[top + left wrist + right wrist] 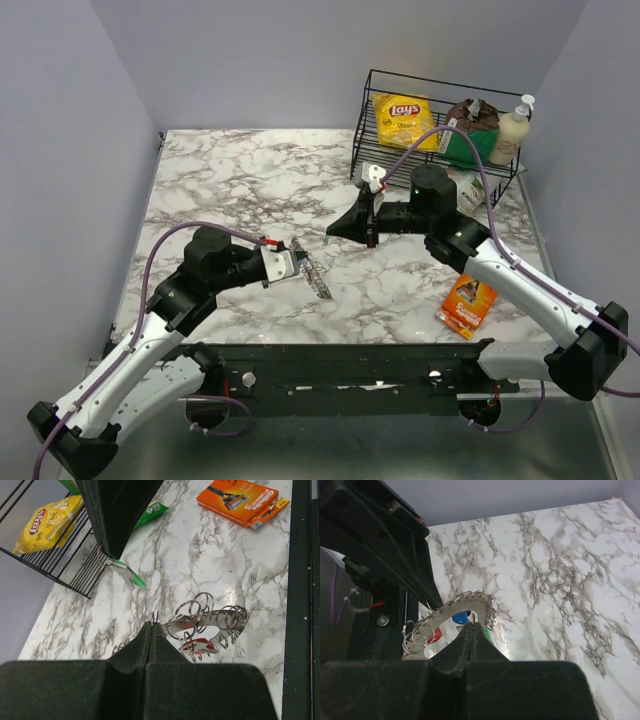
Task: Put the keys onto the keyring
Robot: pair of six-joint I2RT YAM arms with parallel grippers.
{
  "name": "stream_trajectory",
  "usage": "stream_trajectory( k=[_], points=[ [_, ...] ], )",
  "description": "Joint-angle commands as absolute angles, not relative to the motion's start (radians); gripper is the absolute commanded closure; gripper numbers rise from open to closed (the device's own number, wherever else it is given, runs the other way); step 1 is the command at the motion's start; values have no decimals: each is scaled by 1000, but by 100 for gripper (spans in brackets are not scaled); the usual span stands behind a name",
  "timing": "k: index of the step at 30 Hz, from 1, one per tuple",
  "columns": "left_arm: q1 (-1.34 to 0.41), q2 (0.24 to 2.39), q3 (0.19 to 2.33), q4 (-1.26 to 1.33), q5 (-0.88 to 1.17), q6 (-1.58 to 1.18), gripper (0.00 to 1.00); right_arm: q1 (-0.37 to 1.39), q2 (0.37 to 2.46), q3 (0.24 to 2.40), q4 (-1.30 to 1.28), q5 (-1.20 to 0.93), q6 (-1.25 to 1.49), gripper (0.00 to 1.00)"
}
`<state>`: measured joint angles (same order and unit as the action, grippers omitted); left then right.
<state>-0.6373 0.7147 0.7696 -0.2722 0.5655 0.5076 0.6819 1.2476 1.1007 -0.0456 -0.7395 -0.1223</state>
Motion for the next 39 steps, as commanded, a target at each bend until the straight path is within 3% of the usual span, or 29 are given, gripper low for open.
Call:
stream_trajectory(
  k=[1, 39],
  points=[
    [-640, 712, 779, -233, 598, 511, 100, 718, 1269, 1146, -83, -784, -169, 99],
    [-637, 698, 762, -195, 581, 485, 100, 821, 1312, 1127, -146, -789, -216, 99]
  ],
)
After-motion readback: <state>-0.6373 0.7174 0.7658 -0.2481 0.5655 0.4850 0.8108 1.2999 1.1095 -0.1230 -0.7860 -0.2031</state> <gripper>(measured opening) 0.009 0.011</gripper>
